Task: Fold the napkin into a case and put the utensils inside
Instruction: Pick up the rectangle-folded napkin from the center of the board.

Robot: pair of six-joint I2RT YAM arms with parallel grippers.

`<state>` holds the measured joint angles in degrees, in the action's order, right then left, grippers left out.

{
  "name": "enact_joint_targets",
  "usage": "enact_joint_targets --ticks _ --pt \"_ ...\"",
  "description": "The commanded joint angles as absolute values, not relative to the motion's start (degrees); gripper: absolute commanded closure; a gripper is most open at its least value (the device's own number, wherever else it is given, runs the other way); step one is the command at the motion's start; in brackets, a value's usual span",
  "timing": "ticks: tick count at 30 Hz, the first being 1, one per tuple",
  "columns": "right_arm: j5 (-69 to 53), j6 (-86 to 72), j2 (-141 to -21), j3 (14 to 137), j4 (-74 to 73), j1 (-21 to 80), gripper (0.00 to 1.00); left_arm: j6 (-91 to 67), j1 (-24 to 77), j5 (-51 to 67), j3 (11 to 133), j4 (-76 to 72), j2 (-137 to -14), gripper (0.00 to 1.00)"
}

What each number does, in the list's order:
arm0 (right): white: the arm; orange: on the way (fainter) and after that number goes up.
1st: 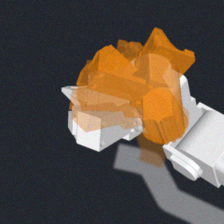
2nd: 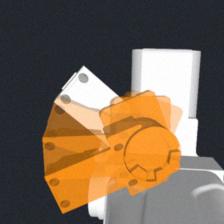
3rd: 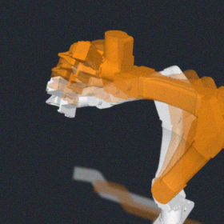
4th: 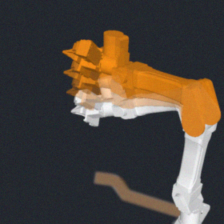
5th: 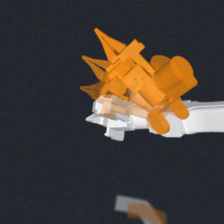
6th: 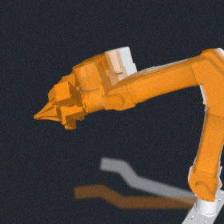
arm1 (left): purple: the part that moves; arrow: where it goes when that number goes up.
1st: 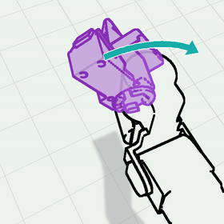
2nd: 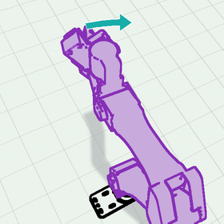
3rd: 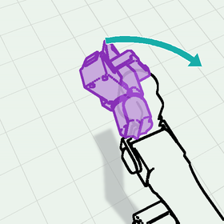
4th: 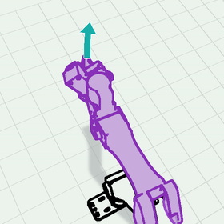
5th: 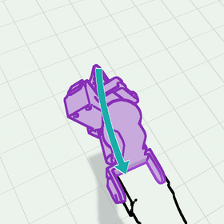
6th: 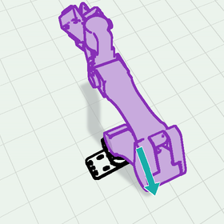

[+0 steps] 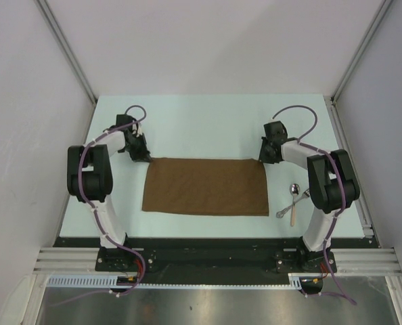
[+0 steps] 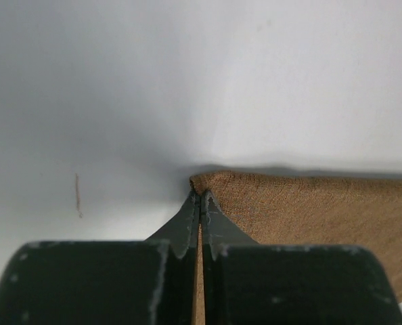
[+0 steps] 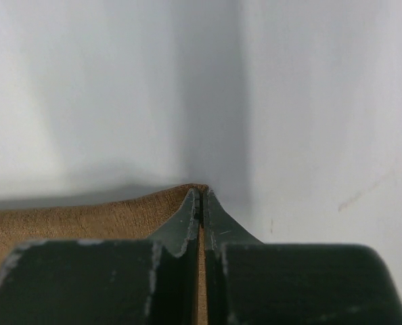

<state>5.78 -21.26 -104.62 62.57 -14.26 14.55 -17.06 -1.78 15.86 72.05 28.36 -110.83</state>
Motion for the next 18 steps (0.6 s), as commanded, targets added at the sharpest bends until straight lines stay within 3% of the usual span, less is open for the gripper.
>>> enact_joint_targets --ticks 1,3,4,6,7,9,13,16,18 --pt "6.6 -20.8 -109.9 68.0 -16.1 13.7 1.00 -17.1 -2.4 8.6 77.9 29.6 -112.1 0.91" --pt "8.2 -21.2 -109.9 70.1 -18.6 13.5 0.90 -17.2 -2.4 6.4 78.0 30.1 -109.7 0.73" --pt "9.4 -21.4 -109.2 70.2 -20.6 13.4 0.76 -17.2 -2.4 6.2 77.4 30.1 -108.2 0.61" --pt "10.3 -21.4 -105.6 69.9 -22.8 12.9 0.59 -17.9 -2.3 6.5 76.4 30.3 -101.7 0.52" --pt "10.4 -21.2 -104.0 69.5 -25.4 12.8 0.49 -18.6 -2.2 7.5 74.4 30.1 -98.7 0.33" --pt "9.9 -21.6 -99.2 67.2 -27.8 13.1 0.43 -19.4 -1.2 8.7 71.4 28.7 -90.2 0.18" --pt "3.4 -23.1 -89.8 57.9 -27.8 14.4 0.38 -19.6 4.1 11.0 62.7 27.9 -78.1 0.25" --pt "0.5 -24.5 -82.7 50.2 -27.9 14.9 0.50 -22.4 12.4 15.0 55.8 26.2 -70.5 0.38" --pt "0.5 -25.3 -79.7 47.4 -27.0 14.9 0.53 -24.9 20.9 15.3 51.0 21.6 -67.3 0.42"
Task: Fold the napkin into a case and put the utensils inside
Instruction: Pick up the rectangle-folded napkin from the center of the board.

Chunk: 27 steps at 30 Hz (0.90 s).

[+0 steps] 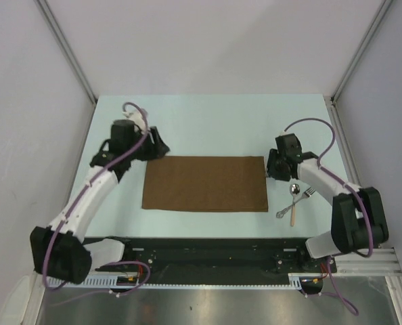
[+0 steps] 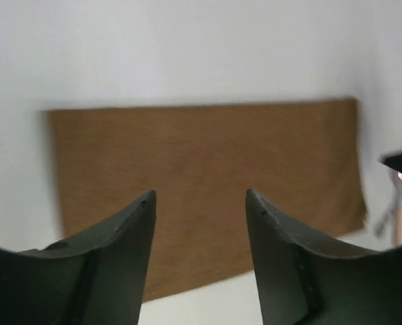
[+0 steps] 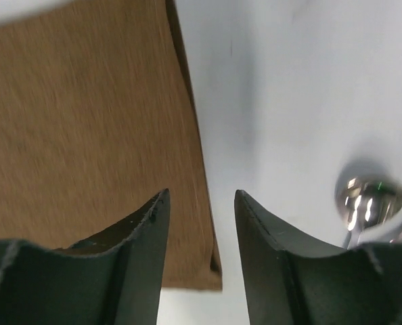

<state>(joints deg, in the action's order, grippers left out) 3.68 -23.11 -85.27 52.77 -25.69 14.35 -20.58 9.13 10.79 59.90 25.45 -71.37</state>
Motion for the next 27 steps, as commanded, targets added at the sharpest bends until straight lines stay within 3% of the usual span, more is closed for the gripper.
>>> enact_joint_targets --ticks 1,5,8,13,18,20,24,26,27 --pt "1.0 -25.3 -77.7 45.1 -24.2 14.8 0.54 -28.5 23.7 15.1 46.5 20.1 -64.8 0.44" --pt "1.1 -23.6 -80.6 47.8 -24.7 14.9 0.55 -36.8 35.1 13.5 36.9 7.2 -59.8 0.46" --pt "2.3 -23.6 -83.2 48.4 -24.8 16.6 0.53 -38.8 43.0 9.3 34.9 5.7 -59.0 0.44" --pt "9.7 -25.0 -88.2 50.6 -25.8 21.4 0.45 -36.7 44.4 6.8 35.7 7.5 -58.3 0.37" --pt "13.2 -24.9 -93.4 52.6 -25.3 23.9 0.44 -33.3 44.3 3.4 37.9 12.6 -56.3 0.34" --pt "12.7 -25.7 -94.7 52.9 -24.9 24.4 0.47 -32.2 44.2 2.0 38.6 14.2 -55.3 0.33" --pt "14.1 -29.1 -98.0 52.3 -24.3 27.1 0.68 -30.7 43.2 0.2 39.6 16.9 -52.0 0.30" --pt "16.0 -30.5 -99.5 51.4 -23.7 27.9 0.73 -30.6 41.9 0.3 39.4 17.4 -50.5 0.30" --pt "17.0 -31.3 -99.8 51.4 -23.6 28.6 0.81 -30.4 41.2 0.7 39.2 17.4 -49.8 0.29"
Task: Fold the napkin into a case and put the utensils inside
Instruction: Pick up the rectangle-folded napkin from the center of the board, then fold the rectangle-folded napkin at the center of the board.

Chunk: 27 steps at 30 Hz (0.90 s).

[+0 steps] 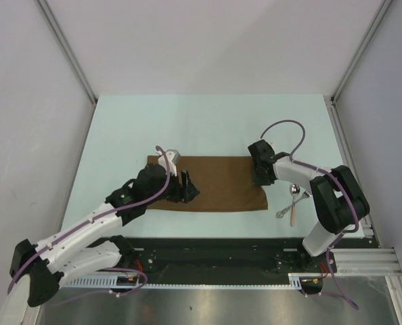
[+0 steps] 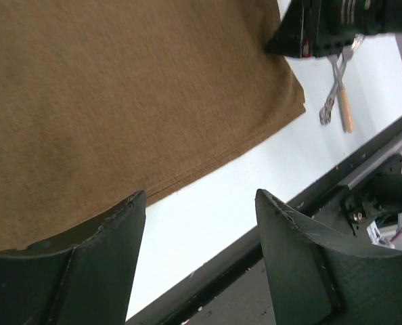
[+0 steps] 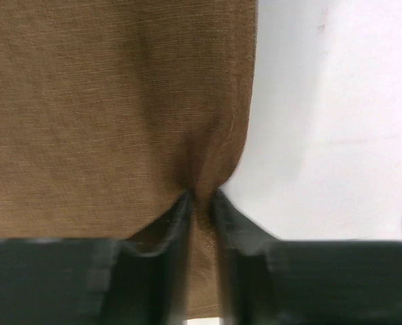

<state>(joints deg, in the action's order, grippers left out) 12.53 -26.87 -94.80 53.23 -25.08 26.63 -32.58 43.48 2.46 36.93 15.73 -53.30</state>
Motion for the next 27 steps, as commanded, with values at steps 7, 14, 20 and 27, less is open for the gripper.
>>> enact_joint_targets --ticks 7,14,20,27 --pt "22.2 -29.0 -93.3 50.6 -24.9 25.4 1.00 -30.1 36.4 6.1 38.6 17.4 -49.0 0.29" --pt "18.3 -23.8 -81.9 49.1 -29.5 14.3 1.00 -31.6 32.7 10.6 38.6 15.6 -50.4 0.29" --pt "14.0 -20.0 -78.3 49.6 -27.6 16.0 1.00 -32.6 28.6 16.3 37.4 12.0 -50.7 0.28" --pt "12.4 -29.1 -88.2 62.7 -29.3 34.4 1.00 -31.0 23.6 18.7 37.4 15.2 -47.9 0.28"
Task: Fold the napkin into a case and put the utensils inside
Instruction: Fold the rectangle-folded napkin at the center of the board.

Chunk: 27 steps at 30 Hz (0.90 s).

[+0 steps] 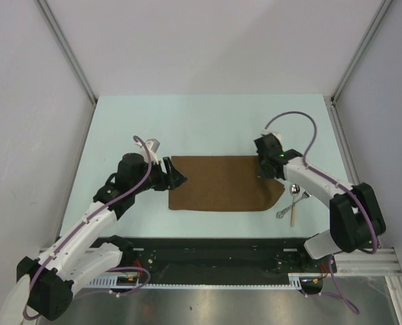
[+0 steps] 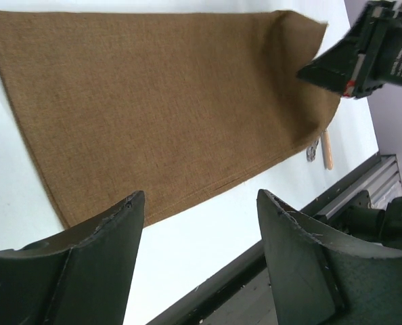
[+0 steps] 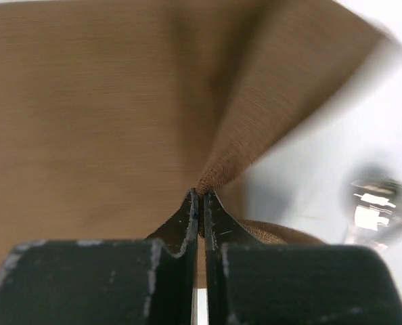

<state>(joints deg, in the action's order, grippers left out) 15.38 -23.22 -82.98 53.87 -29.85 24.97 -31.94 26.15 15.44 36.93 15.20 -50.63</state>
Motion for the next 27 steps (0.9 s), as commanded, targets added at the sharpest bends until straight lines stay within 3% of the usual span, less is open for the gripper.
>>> enact_joint_targets --ticks 1,7,15,27 --pt "11.7 -30.2 -91.5 66.5 -29.4 36.1 1.00 -30.9 22.6 18.9 37.4 15.6 -46.8 0.28" --pt "1.9 -39.2 -103.3 78.1 -24.4 44.5 1.00 -30.1 19.5 20.7 36.6 17.8 -44.0 0.27" --pt "-2.3 -42.5 -114.0 88.4 -20.4 48.6 1.00 -28.5 16.4 22.7 36.1 19.4 -42.3 0.27" --pt "-3.9 -46.2 -120.0 92.5 -18.0 49.6 1.00 -28.7 14.7 24.9 35.1 18.5 -42.3 0.27"
